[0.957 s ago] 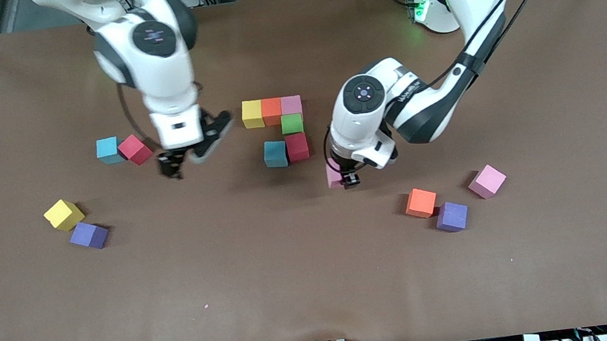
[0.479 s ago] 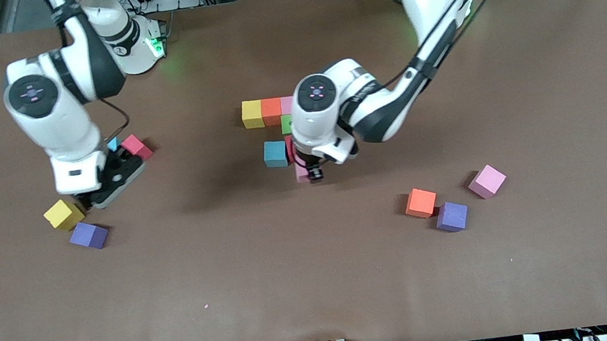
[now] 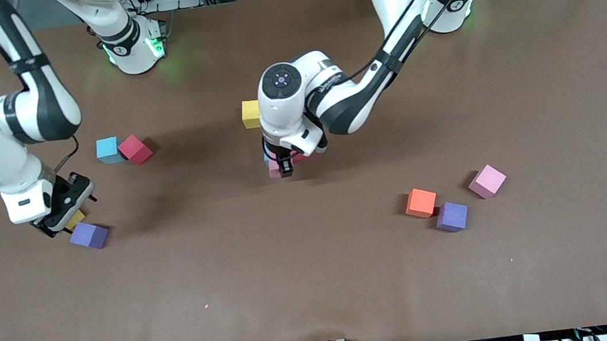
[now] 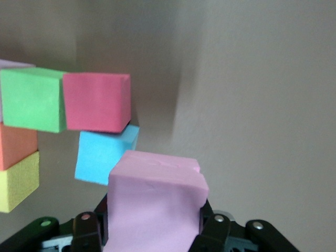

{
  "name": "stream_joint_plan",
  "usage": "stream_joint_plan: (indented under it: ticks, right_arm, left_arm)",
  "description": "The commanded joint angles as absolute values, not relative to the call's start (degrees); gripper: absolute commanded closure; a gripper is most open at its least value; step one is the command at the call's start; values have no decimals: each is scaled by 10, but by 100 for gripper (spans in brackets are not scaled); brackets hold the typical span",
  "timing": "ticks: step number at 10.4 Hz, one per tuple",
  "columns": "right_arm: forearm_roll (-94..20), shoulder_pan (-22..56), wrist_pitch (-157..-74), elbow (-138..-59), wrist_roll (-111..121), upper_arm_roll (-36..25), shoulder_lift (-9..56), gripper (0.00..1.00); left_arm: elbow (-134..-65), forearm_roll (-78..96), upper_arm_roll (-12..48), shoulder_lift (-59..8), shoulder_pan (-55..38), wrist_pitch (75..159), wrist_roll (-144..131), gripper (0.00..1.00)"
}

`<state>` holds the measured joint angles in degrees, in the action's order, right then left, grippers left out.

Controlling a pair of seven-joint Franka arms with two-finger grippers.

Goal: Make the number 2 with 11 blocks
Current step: 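Carry pink to the middle with the left gripper while the right gripper grasps purple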

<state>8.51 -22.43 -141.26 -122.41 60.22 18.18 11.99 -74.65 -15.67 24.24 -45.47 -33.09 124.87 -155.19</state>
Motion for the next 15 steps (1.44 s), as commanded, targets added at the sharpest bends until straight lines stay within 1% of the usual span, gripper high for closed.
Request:
stream_joint_plan:
  ticks: [1,4,6,10,13,15]
  right_arm:
    - [67,-247,-1411,-1189,647,190,180,0]
    - [68,-262,-1411,-1161,653,192,227,0]
    - [68,-277,-1416,-1124,681,190,285,0]
    - [69,-286,-1422,-1092,743,188,323,0]
    - [68,-289,-1423,-1095,740,185,332,0]
    - [65,-290,-1433,-1111,734,178,331,0]
  left_arm:
    - [-722,-144,225,-472,-369,1256,-1577,52]
    - [-722,-144,212,-476,-398,1272,-1592,52]
    - [-722,-144,212,-479,-405,1281,-1595,52]
    - [-721,-144,211,-495,-417,1297,-1600,52]
    - [-721,-144,196,-504,-432,1310,-1600,52]
    - [-720,-144,194,-511,-439,1321,-1600,52]
